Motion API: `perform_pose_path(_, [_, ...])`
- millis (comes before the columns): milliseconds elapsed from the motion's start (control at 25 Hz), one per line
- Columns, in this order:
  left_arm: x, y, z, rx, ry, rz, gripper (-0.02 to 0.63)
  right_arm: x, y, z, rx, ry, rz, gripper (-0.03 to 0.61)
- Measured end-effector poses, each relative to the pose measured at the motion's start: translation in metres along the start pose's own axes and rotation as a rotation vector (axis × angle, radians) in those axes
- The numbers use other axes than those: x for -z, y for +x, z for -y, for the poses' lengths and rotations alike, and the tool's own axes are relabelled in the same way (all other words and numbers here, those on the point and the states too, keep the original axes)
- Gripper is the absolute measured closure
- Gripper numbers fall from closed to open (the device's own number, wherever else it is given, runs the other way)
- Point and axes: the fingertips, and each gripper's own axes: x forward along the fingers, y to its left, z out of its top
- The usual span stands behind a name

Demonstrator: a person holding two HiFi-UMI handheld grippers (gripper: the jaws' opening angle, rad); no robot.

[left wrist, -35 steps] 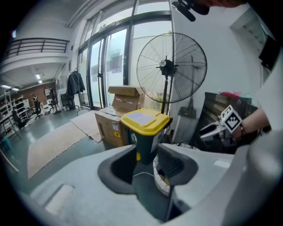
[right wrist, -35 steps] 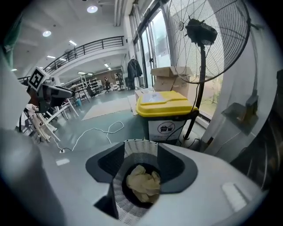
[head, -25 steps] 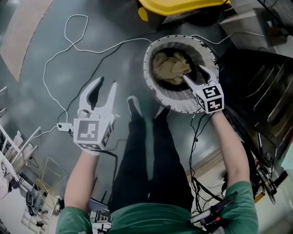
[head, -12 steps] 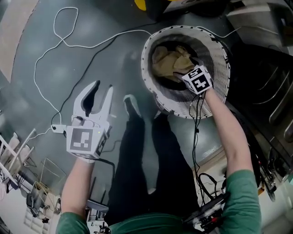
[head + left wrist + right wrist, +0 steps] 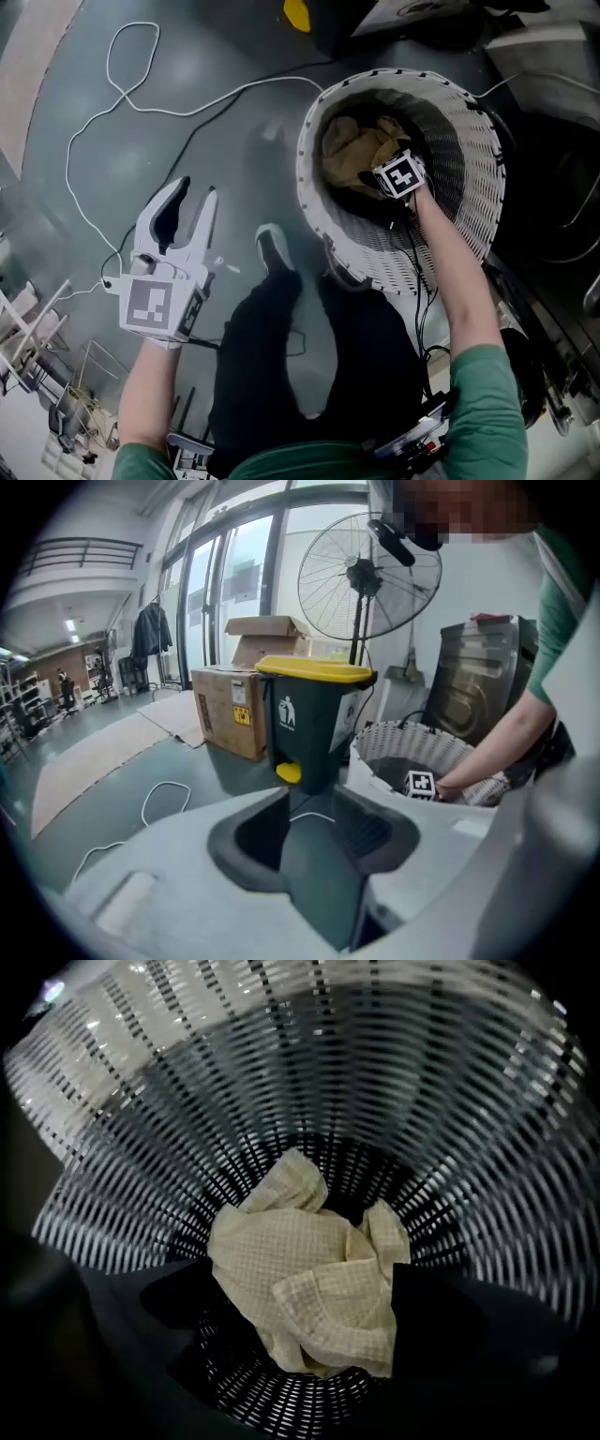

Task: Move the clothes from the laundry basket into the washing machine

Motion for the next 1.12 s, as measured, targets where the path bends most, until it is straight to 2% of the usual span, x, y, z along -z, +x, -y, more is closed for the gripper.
perform_pose_path(200, [0.026, 0.028, -0.008, 0.009, 0.016, 0.002, 0.464, 0.016, 0.050, 0.015, 0.033, -0.012, -0.031, -0.005])
perform_pose_path(400, [0.037, 0.047, -0.010, 0.023, 0.076, 0.016, 0.466, 0.030, 0.089, 0.021, 0.039, -0.009, -0.082, -0.004])
perform_pose_path(640, [0.043, 0.047, -0.020, -0.007, 0.049, 0.022, 0.480, 0.033, 0.117, 0.024, 0.088, -0.033, -0.108, 0.003])
perform_pose_path(720, [0.043, 0.044, -0.019, -0.007, 0.036, 0.023, 0.486, 0.032, 0.111, 0.024, 0.109, -0.048, -0.114, 0.071])
perform_pose_path(760, [0.043, 0.041, -0.018, -0.006, 0.032, 0.022, 0.489, 0.032, 0.107, 0.021, 0.112, -0.069, -0.116, 0.140])
perform_pose_path(840, [0.042, 0.035, -0.016, -0.005, 0.027, 0.019, 0.494, 0.034, 0.101, 0.009, 0.111, -0.139, -0.126, 0.363])
perform_pose_path(880, [0.041, 0.032, -0.016, -0.004, 0.027, 0.017, 0.495, 0.036, 0.099, 0.003, 0.108, -0.171, -0.135, 0.404])
perform_pose_path(1000, [0.035, 0.022, -0.017, -0.011, 0.005, 0.003, 0.495, 0.038, 0.087, -0.010, 0.086, -0.197, -0.147, 0.430])
perform_pose_path(1120, [0.026, 0.007, -0.014, -0.010, -0.013, -0.012, 0.497, 0.033, 0.058, -0.021, 0.073, -0.186, -0.105, 0.431])
